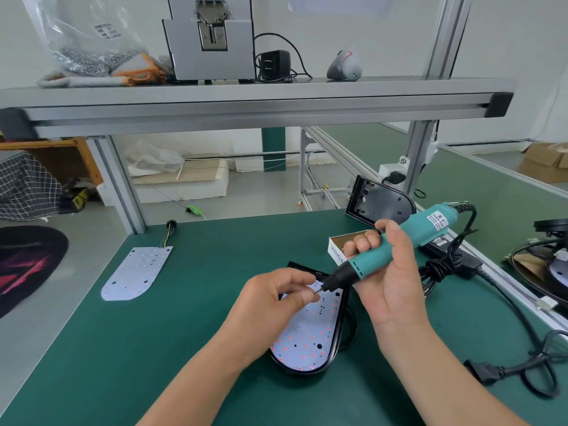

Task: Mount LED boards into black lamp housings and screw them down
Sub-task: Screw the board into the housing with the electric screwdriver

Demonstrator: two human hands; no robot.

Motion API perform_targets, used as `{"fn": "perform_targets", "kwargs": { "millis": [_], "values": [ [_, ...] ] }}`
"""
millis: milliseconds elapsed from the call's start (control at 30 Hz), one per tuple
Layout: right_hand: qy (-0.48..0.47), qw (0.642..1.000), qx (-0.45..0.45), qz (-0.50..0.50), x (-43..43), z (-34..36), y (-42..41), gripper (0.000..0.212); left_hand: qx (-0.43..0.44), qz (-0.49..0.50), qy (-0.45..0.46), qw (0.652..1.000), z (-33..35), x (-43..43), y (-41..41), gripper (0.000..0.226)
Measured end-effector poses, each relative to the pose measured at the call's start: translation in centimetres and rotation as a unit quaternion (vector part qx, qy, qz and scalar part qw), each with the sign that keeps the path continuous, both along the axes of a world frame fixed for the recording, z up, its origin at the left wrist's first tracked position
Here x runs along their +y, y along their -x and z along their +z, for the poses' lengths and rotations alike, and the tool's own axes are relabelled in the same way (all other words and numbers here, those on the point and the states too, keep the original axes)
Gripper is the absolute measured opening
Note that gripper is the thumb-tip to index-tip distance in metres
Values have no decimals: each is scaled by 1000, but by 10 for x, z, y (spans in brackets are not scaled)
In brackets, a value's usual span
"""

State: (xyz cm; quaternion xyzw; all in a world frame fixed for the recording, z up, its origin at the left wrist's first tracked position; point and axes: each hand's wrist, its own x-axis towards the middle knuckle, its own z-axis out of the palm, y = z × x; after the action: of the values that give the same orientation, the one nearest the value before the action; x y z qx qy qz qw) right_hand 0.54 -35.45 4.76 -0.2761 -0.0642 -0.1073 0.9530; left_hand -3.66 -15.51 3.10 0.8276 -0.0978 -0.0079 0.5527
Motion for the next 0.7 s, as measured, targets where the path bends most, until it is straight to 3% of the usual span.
{"fn": "perform_targets", "kwargs": {
  "millis": [267, 400, 433, 500, 567, 700],
  "values": [
    [-4, 1000, 1, 2, 1, -2, -1, 9, -50, 7, -26, 998, -5, 6, -5, 25],
    [10, 1000, -2, 8, 3, 0, 2, 10, -104, 117, -121, 980, -10, 10, -13, 16],
    [17, 1000, -4, 13, 4, 0, 3, 9, -87, 135, -160, 974, -10, 12, -14, 14],
    [34, 999, -11, 28, 7, 0, 5, 8, -17, 136, -203, 970, -11, 17, -16, 38],
    [59, 997, -21, 47, 10, -2, 7, 8, 36, 110, -218, 969, -12, 18, -15, 47],
    [87, 992, -42, 82, 17, -4, 11, 10, 70, 73, -206, 973, -12, 16, -13, 28]
  ]
}}
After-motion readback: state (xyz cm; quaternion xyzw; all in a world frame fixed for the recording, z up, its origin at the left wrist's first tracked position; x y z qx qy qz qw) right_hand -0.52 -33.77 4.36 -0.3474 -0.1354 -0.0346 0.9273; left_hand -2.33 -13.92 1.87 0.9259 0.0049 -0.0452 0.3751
